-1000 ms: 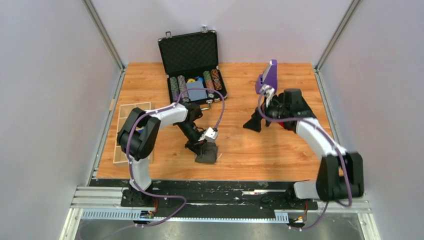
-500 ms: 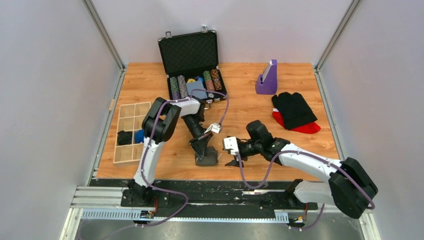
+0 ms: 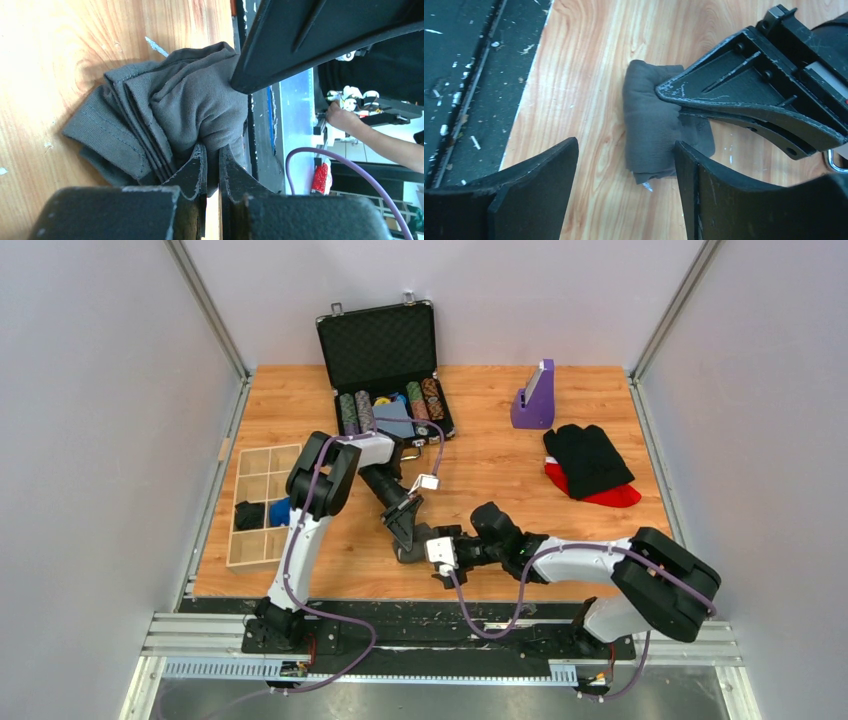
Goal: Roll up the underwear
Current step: Roll the underwear to the corner of the board.
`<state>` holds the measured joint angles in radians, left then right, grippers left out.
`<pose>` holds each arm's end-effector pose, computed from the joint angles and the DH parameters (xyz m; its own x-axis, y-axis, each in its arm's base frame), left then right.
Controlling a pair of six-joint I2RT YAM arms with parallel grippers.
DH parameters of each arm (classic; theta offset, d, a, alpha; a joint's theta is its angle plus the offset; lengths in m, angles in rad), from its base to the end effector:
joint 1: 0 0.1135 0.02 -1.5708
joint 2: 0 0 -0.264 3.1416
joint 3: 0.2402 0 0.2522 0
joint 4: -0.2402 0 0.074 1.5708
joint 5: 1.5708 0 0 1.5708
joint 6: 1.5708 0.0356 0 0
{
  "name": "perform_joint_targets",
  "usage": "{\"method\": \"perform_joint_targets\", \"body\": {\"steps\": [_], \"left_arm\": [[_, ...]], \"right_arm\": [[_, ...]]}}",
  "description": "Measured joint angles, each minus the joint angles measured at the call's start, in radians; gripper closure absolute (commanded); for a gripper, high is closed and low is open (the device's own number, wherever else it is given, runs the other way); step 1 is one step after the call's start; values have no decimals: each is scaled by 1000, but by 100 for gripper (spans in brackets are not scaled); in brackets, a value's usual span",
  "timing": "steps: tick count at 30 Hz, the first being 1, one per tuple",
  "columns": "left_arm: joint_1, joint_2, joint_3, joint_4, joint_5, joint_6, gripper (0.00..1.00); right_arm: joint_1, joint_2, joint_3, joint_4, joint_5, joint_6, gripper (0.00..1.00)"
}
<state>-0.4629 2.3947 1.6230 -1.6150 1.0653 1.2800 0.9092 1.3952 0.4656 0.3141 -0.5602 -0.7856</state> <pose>0.3124 -0.1907 0.1025 -0.5149 0.7754 -0.3655 0.4859 -0.0873 -0.8697 0.1408 0.2117 0.1529 0.4105 -0.4481 -0.7942 -0.9119 -0.1962 -0.3606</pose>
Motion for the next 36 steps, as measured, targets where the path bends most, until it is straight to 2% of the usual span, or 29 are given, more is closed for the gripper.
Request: {"method": "perform_joint_targets", "body": {"steps": [12,14,20,21,22,23,24,27,30,33,36], "left_arm": [[26,0,-75,1,59,35,100],[29,0,-77,0,61,35,100],[35,0,-77,0,61,35,100],[36,0,-78,0,60,35,97],[38,0,-78,0,59,35,85],[40,0,-78,0,58,34,78],[41,0,-78,0,57,34,67],[50,-1,-77,0,60,26,58],[75,-15,-68,5,74,11,38],[122,-70,-32,43,90,-68,36],[166,-209,-40,170,71,-252,36]], "right_arm": [[7,137,6,162,46,-54,41],[7,153,5,195,44,-75,48],[7,218,4,279,36,-152,75],[7,222,4,283,34,-163,80],[7,222,5,282,29,-174,84],[6,222,10,273,23,-185,87],[5,221,18,254,14,-196,89],[-11,213,88,100,-37,-221,92],[-34,209,210,-141,-104,-243,94],[-46,228,330,-398,-185,-275,95],[-62,288,428,-587,-248,-309,95]]}}
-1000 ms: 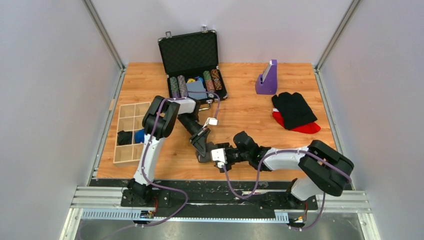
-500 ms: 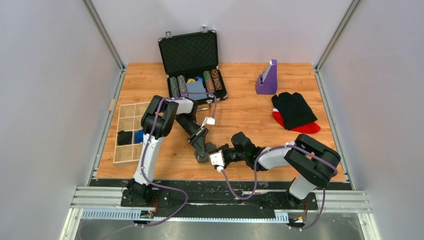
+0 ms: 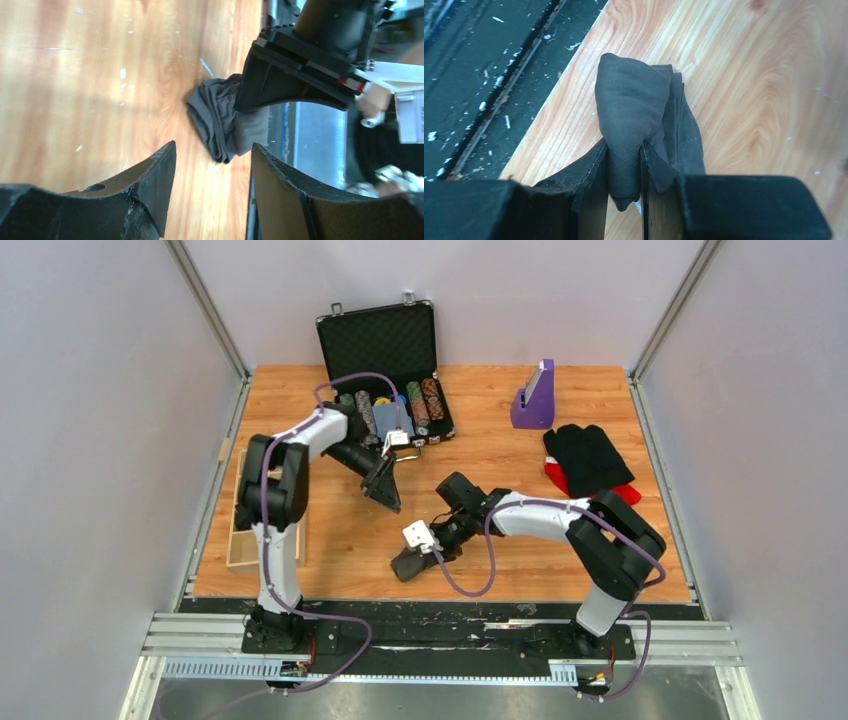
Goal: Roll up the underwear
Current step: Roll the underwear to the corner of the board.
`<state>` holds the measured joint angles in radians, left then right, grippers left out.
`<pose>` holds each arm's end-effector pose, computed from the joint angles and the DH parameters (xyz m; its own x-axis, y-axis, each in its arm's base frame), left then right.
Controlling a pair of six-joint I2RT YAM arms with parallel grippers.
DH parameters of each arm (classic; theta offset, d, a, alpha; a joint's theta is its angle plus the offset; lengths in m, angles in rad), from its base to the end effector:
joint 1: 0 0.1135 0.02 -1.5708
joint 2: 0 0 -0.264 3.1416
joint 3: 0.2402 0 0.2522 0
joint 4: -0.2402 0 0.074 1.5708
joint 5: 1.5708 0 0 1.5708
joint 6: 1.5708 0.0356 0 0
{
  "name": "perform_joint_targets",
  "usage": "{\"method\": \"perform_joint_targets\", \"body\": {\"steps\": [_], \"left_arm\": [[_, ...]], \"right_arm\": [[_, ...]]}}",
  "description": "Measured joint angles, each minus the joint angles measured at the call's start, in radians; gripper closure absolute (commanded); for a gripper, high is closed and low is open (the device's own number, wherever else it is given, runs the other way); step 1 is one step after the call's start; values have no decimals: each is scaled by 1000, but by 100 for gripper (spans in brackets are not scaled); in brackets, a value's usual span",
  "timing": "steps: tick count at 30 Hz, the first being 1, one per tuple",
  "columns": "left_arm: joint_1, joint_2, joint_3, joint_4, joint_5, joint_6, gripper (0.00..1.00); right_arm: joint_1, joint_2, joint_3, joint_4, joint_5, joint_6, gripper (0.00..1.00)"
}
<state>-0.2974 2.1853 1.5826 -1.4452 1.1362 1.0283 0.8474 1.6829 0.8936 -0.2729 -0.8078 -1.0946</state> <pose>0.3416 -0.1385 0.1607 -0.6739 0.5837 -0.4530 0.5855 0.0479 -0.8093 0.1877 0.2514 0.1581 0.4024 -0.4722 -0.7843 -0.8581 -0.4931 -0.1434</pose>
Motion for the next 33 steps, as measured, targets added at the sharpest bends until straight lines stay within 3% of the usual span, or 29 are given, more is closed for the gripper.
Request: {"method": "perform_joint_targets", "body": {"steps": [8,14,22,27,29,33], "left_arm": [[54,-537,-337,569,-269,-603,35],[58,-870,-449,795,-498,-791,25],[60,-1114,-443,850,-745,-762,25],[29,-1204,-443,807,-787,-603,27],[-35,-1242,-443,762,-772,-525,27],[-278,-1327,-476,666,-723,-372,28]], "right_arm": [[-34,138,164,-257,-104,-8,98],[-44,298,375,-511,-158,-2,100],[-60,632,755,-985,-300,39,100],[-70,830,894,-1235,-412,154,100],[-72,857,908,-1276,-411,213,100],[-78,871,923,-1301,-367,295,100]]}}
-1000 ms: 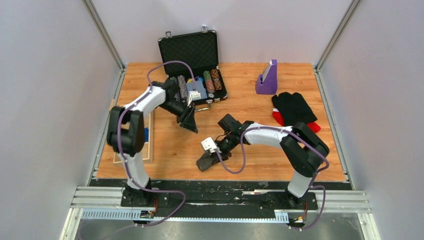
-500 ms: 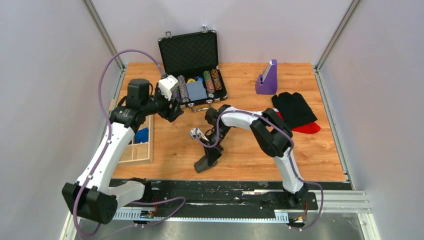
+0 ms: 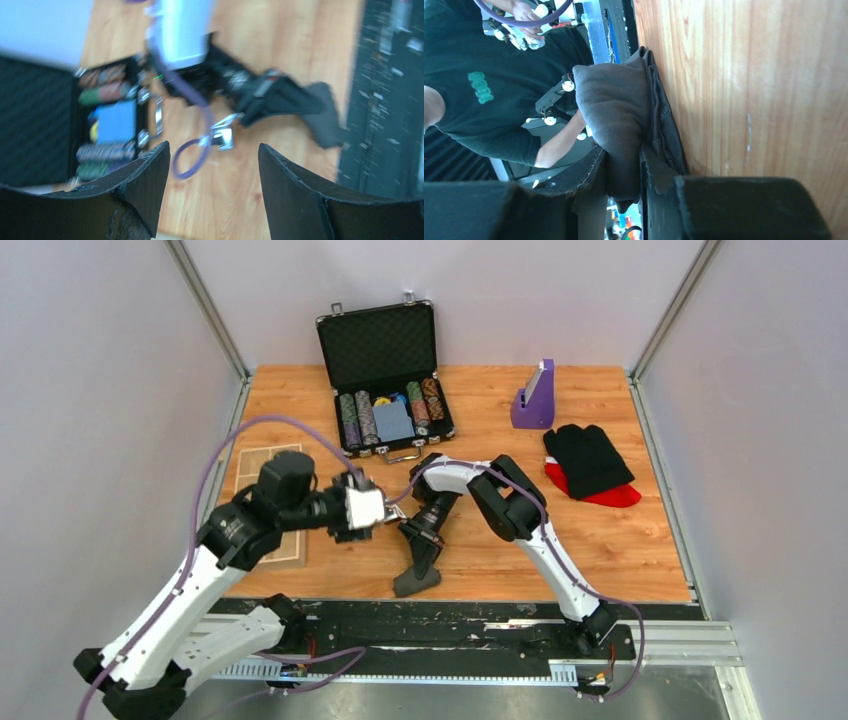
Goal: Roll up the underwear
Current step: Roll the underwear to the corner of the board.
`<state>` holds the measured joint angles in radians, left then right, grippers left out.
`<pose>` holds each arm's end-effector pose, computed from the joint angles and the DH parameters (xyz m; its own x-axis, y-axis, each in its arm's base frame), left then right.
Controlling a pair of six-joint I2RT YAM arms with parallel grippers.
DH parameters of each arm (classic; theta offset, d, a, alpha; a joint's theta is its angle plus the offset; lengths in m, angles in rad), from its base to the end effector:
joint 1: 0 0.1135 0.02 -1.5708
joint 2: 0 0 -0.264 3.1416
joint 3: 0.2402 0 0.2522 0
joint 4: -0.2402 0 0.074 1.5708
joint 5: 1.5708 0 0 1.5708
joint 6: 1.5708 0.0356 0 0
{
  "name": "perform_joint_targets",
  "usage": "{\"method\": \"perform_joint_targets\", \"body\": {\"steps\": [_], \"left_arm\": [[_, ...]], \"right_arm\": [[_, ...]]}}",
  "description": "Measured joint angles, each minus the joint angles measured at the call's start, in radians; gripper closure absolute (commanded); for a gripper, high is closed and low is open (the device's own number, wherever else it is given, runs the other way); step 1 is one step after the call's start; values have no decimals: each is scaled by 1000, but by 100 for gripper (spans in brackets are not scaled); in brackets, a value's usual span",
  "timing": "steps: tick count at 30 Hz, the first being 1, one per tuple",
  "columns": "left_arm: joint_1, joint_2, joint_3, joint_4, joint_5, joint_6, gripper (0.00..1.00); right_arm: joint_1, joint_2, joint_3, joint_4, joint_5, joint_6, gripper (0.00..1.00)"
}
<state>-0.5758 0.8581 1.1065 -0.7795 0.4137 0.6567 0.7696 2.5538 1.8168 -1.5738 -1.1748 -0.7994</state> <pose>0.1281 -0.1002 0.3776 0.1454 0.5721 -0.8072 0.8845 0.2904 0.3652 0.2660 0.3035 0.0749 -0.4976 -0.8672 -0.0184 -0.2559 0.1265 0.9584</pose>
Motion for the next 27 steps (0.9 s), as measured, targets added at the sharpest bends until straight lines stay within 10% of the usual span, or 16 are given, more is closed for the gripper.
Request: {"method": "perform_joint_targets", "body": {"steps": [10,16,27], "left_arm": [[-377,-147,-346,-56,18,179,28],[-649,19,-424,143,-163,53,31],[-717,262,-515,410,-394,-74,35]], "right_arm": [[-21,-51,-122,155,0,216,100],[-39,-56,-147,206,-21,248,100],[-51,-51,-147,238,-27,258,100]]}}
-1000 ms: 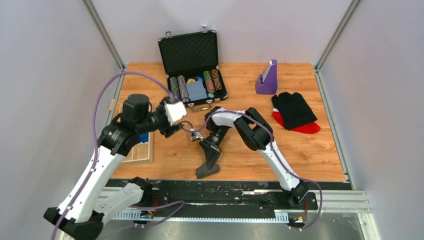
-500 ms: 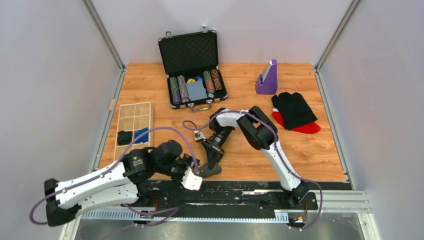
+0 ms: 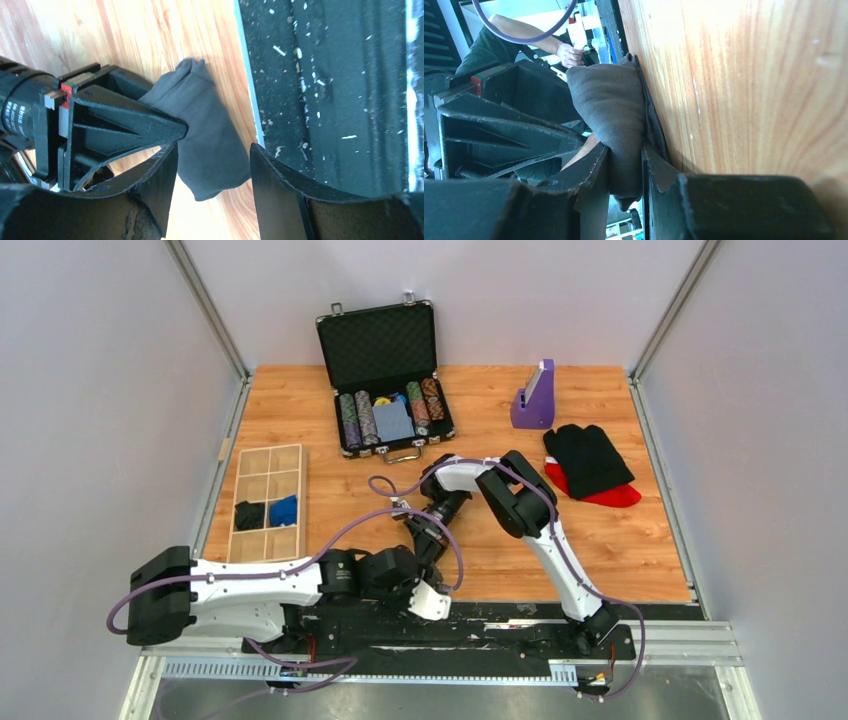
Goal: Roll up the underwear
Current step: Roll the underwear to the corner of the board, then pick up the underwear from the corner of the board.
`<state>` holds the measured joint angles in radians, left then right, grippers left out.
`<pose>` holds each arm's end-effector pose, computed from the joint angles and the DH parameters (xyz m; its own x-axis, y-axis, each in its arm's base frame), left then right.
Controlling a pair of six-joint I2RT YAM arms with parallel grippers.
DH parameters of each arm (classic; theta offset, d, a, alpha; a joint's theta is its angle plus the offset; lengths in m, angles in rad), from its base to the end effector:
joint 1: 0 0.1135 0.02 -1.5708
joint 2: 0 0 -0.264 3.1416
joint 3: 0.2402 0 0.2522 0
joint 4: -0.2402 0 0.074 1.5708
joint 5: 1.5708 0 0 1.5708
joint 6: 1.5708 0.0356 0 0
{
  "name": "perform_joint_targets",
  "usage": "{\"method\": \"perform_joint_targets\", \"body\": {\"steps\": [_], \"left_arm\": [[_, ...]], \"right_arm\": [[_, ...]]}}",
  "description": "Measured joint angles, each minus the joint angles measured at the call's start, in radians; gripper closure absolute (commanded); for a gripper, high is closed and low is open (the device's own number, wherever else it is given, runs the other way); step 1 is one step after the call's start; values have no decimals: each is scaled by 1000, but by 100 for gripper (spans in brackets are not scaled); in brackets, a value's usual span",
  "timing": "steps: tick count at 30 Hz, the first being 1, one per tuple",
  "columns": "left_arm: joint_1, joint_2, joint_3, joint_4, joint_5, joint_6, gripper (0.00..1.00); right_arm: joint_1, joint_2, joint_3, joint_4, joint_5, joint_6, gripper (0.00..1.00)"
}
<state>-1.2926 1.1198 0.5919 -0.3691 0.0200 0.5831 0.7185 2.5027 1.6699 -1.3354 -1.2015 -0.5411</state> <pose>0.0584 -0.2071 0.1939 0.3521 0.7718 -0.5295 0.9235 -0.1946 0.3305 0.2734 0.2832 0.0583 -0.6145 -0.7843 0.0850 -0.1858 0.2486 0.9506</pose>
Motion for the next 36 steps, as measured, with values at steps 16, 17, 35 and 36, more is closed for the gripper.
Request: {"method": "perform_joint_targets", "body": {"steps": [16,17,35,36], "left_arm": [[-3,113,-58,127,-118,-1,40],[-3,140,-50,127,-132,2,41],[108,331,37,161,-214,170,100],[113,355,61,139,-220,168,100]], "right_arm": [[-16,37,60,9,5,-7,100],[-17,42,69,5,8,-10,100],[-70,67,120,-34,9,-21,76],[-80,71,128,-40,11,-25,59]]}}
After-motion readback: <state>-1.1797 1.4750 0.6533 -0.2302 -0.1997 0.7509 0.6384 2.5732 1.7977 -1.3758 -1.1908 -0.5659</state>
